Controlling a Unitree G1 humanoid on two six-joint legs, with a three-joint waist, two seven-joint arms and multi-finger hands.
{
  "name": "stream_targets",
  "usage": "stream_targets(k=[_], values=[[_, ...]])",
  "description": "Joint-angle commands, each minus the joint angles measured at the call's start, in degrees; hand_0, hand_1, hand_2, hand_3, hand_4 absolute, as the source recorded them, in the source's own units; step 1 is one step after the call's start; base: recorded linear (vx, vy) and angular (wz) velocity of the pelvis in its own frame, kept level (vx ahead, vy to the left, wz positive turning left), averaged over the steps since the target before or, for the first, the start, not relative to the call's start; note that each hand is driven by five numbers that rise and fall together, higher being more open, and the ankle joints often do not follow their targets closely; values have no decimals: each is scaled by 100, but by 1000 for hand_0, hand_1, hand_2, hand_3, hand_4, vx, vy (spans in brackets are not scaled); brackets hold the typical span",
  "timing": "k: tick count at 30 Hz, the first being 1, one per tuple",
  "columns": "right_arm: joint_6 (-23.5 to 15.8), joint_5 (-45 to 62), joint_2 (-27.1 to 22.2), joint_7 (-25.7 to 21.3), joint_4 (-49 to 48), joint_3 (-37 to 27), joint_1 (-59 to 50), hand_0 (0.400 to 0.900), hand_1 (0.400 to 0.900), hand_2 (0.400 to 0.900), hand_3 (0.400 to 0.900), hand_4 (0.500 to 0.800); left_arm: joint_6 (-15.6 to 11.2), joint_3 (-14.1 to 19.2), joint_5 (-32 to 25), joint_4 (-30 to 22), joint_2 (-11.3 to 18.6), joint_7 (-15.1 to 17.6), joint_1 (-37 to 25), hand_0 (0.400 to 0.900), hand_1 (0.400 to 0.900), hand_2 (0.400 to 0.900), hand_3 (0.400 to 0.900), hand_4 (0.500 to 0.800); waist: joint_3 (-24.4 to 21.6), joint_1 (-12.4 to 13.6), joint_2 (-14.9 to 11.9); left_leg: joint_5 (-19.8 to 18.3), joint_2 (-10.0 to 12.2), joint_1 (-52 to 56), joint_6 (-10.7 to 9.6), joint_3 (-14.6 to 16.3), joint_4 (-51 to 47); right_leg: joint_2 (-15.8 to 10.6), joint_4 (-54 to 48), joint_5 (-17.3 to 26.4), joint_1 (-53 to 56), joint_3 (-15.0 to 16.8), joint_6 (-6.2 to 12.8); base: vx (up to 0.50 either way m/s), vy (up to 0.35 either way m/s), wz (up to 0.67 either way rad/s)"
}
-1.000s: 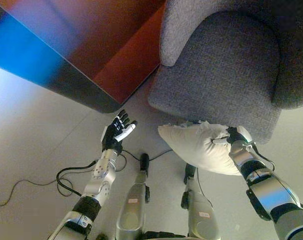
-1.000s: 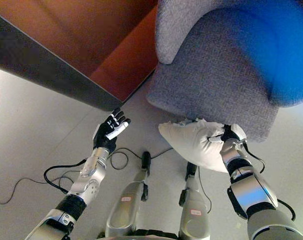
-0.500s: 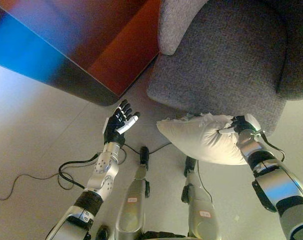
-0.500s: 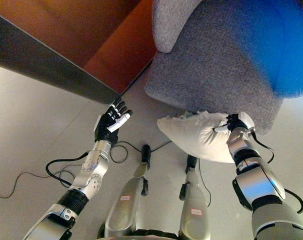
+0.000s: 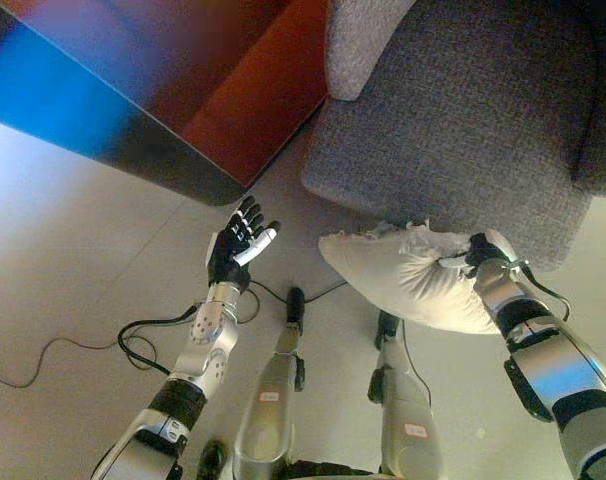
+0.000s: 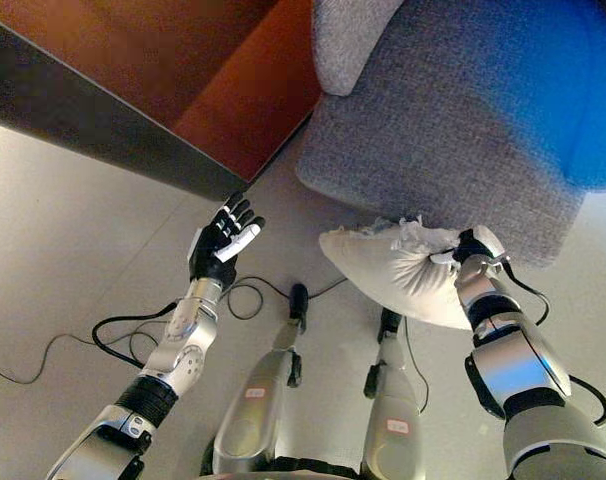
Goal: Pick up the pillow and put it on the sofa.
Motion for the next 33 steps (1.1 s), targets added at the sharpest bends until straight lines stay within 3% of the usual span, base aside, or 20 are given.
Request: stream_targets(k=[1,13,19,27,33], values=[[-94,-41,-300,-86,9,297,-484,400,400,400,400,500,-555,-24,-26,-829,233,-27,-130,900,900,900,900,800,74,65,-222,-573,40,-136,-150,-279,771,-838,514,69,-362,44,646,0,0,0],[-313,-127,-295,-162,-262,178,-128,400,400,400,400,500,-457,98,-97,-652,213,-110,-16,900,900,900,900,800,74,32,-309,-655,66,420,-149,-239,697,-829,463,-3,164,51,648,8,1,0],[-299,-198,-355,-149,-510,119,102,400,400,400,400,500,-276,166,-131,-500,220,-162,66,900,900,900,900,800,61,37,-410,-701,111,958,-164,-187,596,-849,390,-52,706,23,680,42,-10,-1],[-172,-236,-537,-106,-1248,21,622,400,400,400,400,500,48,354,-32,-227,223,-223,407,900,900,900,900,800,-439,36,-593,-677,209,1532,-196,-139,334,-826,248,-106,1278,-51,722,106,-22,2],[200,-407,-702,137,-2217,-72,1230,400,400,400,400,500,274,505,123,-169,230,-359,856,900,900,900,900,800,-982,15,-760,-676,288,1991,-219,-142,184,-793,178,-185,1772,-121,712,190,-21,6]])
